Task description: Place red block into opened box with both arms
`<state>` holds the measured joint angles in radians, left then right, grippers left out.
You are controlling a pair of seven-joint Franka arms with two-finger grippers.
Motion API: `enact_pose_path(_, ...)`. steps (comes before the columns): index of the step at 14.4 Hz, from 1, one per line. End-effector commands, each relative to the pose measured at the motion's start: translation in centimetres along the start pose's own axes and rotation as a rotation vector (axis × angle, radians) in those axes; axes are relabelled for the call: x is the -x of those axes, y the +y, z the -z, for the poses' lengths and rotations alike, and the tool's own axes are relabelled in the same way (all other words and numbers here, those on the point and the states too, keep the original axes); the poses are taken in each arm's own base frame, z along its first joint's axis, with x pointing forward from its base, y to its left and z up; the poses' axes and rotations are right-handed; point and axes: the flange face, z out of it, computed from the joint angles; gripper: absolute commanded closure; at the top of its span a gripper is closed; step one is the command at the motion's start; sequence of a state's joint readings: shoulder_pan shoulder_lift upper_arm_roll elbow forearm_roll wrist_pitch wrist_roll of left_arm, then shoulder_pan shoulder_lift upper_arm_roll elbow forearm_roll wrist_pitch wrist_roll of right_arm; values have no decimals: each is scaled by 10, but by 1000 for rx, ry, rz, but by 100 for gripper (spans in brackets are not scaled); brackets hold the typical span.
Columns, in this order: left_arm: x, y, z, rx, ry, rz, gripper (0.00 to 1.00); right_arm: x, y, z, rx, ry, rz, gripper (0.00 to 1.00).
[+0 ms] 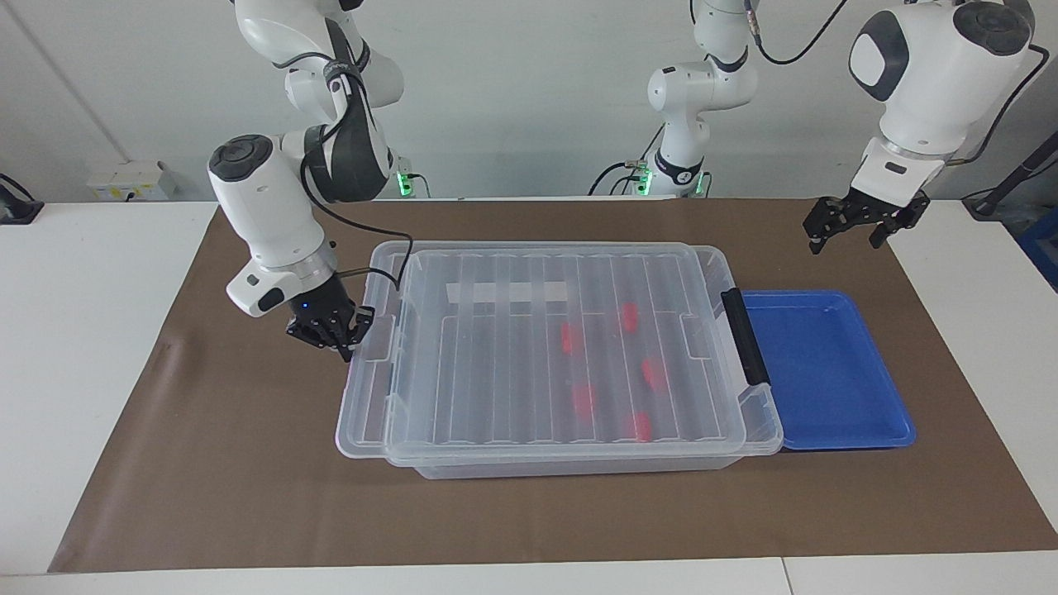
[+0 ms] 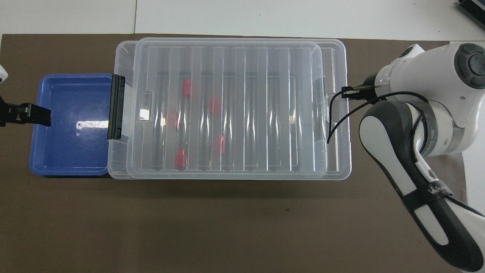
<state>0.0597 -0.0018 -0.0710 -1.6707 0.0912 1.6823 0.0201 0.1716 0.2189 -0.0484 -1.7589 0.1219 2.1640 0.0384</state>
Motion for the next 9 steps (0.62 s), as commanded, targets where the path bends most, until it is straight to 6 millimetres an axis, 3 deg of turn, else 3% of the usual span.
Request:
enact_pose_path(1,5,0,2,10,7,-10,0,6,-4,-4,-29,-6,-20,100)
enact_pose_path(9,6,2,1,121,4,28,0,10,-10,-6,-106,-24,-68,100)
